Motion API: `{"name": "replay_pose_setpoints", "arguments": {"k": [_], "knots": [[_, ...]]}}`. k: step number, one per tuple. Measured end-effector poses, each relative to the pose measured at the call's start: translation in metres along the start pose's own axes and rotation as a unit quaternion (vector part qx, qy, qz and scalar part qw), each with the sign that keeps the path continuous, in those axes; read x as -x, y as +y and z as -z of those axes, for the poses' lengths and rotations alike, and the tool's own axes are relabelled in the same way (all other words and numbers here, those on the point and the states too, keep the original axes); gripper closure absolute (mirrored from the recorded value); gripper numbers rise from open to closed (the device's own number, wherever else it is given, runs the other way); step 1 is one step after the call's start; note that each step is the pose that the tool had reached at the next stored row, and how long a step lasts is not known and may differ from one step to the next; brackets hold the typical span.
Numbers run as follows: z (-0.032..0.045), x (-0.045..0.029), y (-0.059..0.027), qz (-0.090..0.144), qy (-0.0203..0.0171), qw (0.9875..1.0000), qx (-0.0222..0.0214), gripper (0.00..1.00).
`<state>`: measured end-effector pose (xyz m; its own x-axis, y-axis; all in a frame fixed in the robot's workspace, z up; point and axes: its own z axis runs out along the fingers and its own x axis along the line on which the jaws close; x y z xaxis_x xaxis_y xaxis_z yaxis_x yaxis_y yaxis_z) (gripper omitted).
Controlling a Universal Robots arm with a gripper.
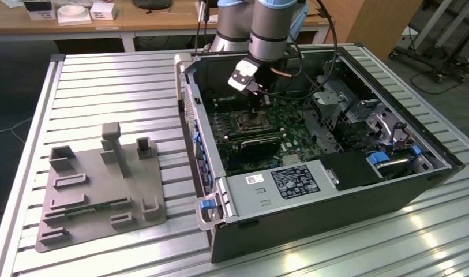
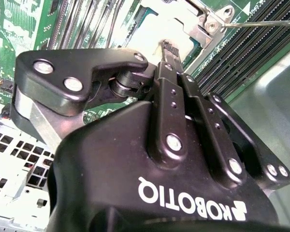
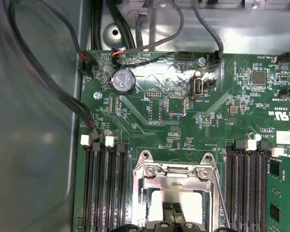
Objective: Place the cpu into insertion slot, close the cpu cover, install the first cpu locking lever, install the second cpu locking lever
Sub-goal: 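Close the cpu cover, then install the first cpu locking lever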
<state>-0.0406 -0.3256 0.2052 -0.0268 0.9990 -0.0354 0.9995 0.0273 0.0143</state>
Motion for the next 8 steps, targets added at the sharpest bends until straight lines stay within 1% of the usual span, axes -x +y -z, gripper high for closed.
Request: {"name": "replay_pose_setpoints", "arguments": {"k": [8], "knots": [[0.0009,0.0001,0.0000,-0.004,-0.0002,1.0000,-0.0002,0.90]]}}
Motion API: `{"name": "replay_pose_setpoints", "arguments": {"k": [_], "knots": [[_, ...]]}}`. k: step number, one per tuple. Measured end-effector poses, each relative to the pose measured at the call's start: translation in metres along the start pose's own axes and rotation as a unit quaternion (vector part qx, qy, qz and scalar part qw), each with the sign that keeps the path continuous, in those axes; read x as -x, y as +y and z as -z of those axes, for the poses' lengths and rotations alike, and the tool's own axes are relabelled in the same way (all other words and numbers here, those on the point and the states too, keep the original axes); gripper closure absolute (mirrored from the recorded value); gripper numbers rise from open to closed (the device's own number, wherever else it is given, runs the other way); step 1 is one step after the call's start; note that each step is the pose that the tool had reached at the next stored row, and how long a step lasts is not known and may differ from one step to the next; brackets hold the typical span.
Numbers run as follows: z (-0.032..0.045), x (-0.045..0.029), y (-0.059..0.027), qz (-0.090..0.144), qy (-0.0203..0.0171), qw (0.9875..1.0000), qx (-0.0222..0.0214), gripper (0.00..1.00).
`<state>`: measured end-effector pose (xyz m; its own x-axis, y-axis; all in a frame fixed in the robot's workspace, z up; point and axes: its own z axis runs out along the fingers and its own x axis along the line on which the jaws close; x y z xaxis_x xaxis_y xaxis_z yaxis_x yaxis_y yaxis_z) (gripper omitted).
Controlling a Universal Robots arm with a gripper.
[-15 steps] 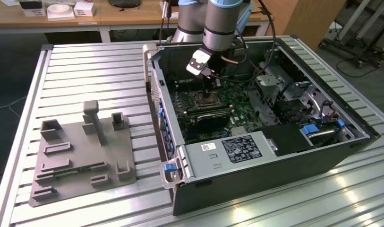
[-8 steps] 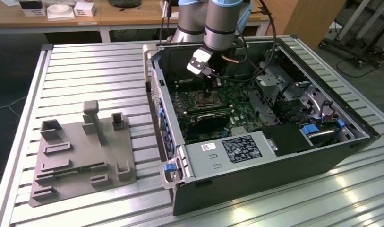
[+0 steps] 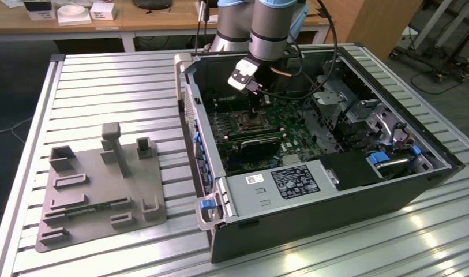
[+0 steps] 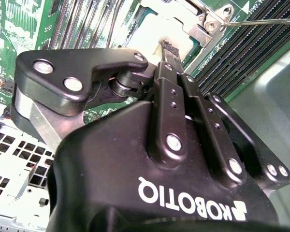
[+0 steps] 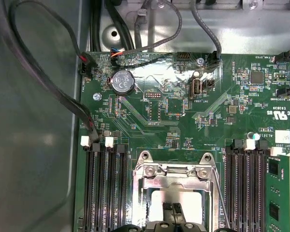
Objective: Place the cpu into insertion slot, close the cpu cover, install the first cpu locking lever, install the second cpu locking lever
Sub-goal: 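Install the first cpu locking lever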
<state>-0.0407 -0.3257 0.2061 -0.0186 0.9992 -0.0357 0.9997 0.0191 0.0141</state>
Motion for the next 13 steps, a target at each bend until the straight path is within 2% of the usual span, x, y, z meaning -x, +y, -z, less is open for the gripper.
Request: {"name": "replay_pose_setpoints", "arguments": {"k": [10,13], "knots": [[0.0000,0.0000,0.0000,0.000,0.0000,1.0000,0.0001,0.90],[0.0045,0.0002,0.0000,0.002,0.0000,1.0000,0.0001,0.90]]}}
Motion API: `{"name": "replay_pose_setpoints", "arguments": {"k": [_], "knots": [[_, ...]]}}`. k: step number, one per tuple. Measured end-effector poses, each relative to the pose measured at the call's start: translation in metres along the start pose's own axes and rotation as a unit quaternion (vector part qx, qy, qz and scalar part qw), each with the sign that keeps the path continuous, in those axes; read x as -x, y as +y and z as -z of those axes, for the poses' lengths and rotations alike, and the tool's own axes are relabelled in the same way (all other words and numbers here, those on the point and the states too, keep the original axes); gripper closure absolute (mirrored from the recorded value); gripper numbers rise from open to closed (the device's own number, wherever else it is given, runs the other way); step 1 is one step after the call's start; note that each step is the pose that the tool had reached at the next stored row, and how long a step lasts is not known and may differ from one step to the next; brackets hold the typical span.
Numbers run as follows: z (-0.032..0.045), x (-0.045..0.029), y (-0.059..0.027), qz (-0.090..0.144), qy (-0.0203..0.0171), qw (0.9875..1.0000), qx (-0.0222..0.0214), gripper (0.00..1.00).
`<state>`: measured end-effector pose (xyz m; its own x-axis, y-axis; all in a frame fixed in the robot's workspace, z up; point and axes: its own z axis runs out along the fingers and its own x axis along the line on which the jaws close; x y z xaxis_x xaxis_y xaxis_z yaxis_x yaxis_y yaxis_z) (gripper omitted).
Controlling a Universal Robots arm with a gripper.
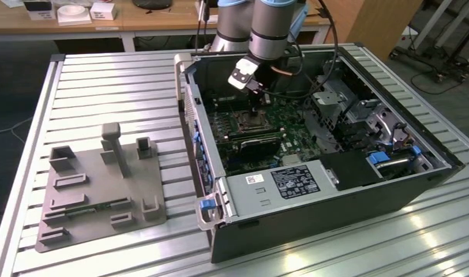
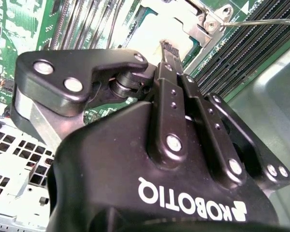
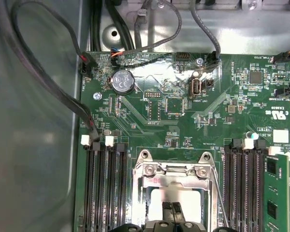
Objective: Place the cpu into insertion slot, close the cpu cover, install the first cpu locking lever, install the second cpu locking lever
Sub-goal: 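Install the first cpu locking lever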
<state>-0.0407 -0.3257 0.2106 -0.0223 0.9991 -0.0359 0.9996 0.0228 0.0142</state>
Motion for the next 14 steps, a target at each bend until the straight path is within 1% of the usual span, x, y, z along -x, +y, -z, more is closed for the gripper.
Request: {"name": "replay_pose_setpoints", "arguments": {"k": [3,5,8,10,11,14], "knots": [[0.0064,0.0002,0.0000,0.002,0.0000,1.0000,0.0007,0.90],[0.0088,0.0003,0.0000,0.007,0.0001,1.0000,0.0013,0.90],[0.0090,0.0003,0.0001,0.025,0.0004,0.9997,0.0020,0.90],[0.0091,0.0003,-0.0001,0.044,0.0005,0.9990,0.0026,0.90],[0.0091,0.0003,-0.0004,0.049,0.0006,0.9988,0.0028,0.90],[0.0091,0.0002,-0.0021,0.055,0.0007,0.9985,0.0030,0.90]]}}
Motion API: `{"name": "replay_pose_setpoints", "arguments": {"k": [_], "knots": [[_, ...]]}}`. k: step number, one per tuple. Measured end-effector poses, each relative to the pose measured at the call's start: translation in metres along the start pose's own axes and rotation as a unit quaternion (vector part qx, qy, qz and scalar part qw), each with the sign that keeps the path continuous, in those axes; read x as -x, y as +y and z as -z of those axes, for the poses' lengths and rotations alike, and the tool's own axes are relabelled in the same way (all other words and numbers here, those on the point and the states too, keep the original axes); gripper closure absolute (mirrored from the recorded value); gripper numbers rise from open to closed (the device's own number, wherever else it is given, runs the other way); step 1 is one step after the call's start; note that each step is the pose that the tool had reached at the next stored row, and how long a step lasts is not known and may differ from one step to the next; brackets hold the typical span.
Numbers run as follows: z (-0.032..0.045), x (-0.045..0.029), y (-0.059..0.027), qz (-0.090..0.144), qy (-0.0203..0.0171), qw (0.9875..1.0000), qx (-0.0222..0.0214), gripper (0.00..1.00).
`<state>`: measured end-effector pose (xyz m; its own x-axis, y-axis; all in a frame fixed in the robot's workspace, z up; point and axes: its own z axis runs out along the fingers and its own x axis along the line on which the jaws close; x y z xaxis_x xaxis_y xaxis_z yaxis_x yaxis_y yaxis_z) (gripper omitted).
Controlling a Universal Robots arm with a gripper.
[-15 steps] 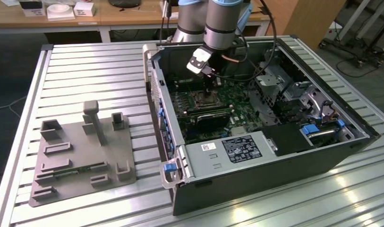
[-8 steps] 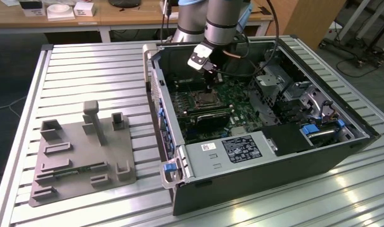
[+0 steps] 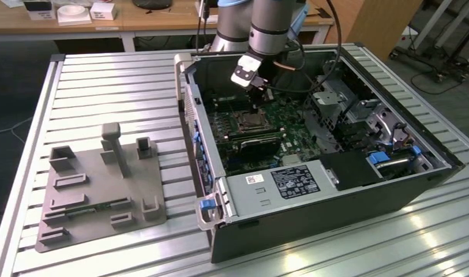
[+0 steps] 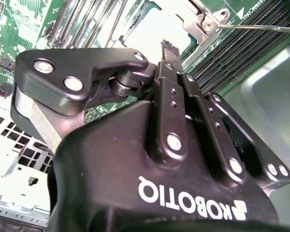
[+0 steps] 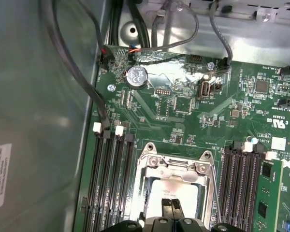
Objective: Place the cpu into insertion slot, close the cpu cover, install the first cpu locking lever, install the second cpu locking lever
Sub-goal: 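Install the first cpu locking lever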
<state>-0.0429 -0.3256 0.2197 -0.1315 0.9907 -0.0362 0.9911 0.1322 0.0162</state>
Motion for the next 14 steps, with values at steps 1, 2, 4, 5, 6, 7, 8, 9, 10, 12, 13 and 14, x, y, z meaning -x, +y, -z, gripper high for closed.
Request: {"name": "replay_pose_setpoints", "arguments": {"k": [1,2,4,5,6,7,8,9,10,12,13,14], "knots": [[0.0000,-0.0001,-0.0007,0.001,0.0000,1.0000,0.0000,0.90],[0.0000,-0.0002,-0.0015,0.001,0.0001,1.0000,0.0001,0.90],[0.0001,-0.0005,-0.0044,0.002,0.0000,1.0000,0.0001,0.90],[0.0001,-0.0008,-0.0062,0.002,0.0000,1.0000,0.0002,0.90],[0.0002,-0.0011,-0.0084,0.002,0.0000,1.0000,0.0003,0.90],[0.0002,-0.0014,-0.0107,0.003,0.0000,1.0000,0.0003,0.90],[0.0003,-0.0017,-0.0130,0.004,0.0001,1.0000,0.0004,0.90],[0.0003,-0.0020,-0.0150,0.005,0.0001,1.0000,0.0004,0.90],[0.0003,-0.0022,-0.0164,0.007,0.0001,1.0000,0.0006,0.90],[0.0003,-0.0023,-0.0170,0.017,0.0003,0.9999,0.0009,0.90],[0.0004,-0.0022,-0.0171,0.025,0.0003,0.9997,0.0012,0.90],[0.0004,-0.0022,-0.0171,0.033,0.0005,0.9994,0.0015,0.90]]}}
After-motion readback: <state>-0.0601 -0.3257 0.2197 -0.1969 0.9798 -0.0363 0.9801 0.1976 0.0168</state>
